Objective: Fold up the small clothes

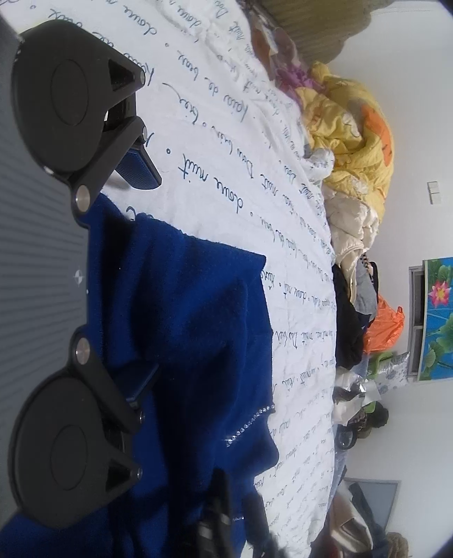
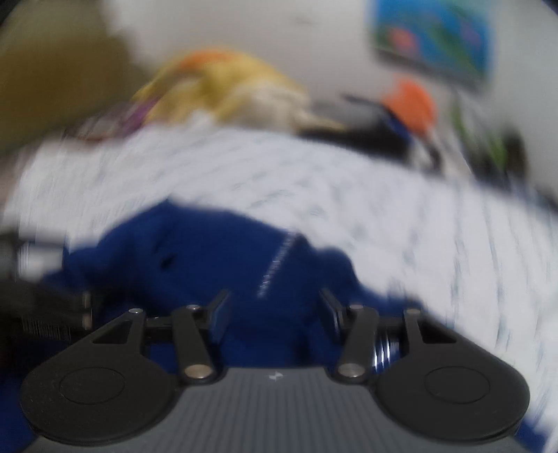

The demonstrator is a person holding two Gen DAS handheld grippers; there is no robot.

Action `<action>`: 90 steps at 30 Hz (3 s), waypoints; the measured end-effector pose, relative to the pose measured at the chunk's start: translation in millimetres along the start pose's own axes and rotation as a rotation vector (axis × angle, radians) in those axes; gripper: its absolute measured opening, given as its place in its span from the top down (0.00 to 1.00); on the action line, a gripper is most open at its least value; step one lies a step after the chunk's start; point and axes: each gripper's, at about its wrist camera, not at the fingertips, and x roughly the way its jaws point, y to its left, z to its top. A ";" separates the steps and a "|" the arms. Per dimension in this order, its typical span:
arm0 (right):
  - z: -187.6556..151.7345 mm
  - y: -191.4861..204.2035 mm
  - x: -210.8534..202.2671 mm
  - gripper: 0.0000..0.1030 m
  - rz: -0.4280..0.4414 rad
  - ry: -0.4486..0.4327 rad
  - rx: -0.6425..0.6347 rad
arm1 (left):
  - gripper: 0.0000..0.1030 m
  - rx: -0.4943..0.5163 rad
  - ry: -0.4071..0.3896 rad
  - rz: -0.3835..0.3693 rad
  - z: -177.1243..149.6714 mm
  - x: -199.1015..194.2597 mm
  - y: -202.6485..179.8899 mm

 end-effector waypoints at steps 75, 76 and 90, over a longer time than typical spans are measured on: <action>-221.0 33.9 -287.5 0.14 0.316 0.150 0.785 | 0.04 -0.070 0.384 -0.428 -103.4 -157.2 145.2; -220.9 37.2 -287.8 0.14 0.333 0.173 0.769 | 0.06 -0.089 0.409 -0.447 -104.9 -156.8 147.4; -231.5 64.8 -272.0 0.26 0.577 0.225 0.826 | 0.17 -0.101 0.531 -0.640 -119.4 -171.2 118.3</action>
